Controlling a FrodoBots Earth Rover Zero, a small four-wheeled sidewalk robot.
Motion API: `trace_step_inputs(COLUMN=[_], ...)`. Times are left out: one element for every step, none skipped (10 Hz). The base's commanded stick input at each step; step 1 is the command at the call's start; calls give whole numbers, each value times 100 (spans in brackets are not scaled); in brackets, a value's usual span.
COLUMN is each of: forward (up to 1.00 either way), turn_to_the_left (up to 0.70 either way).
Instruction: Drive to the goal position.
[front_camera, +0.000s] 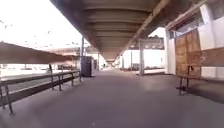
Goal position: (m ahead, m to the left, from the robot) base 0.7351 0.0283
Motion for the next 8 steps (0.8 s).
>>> trace_step_inputs(forward=[70,70,70,70,70,70,70,70], turn_to_the_left=[0,0,0,0,0,0,0,0])
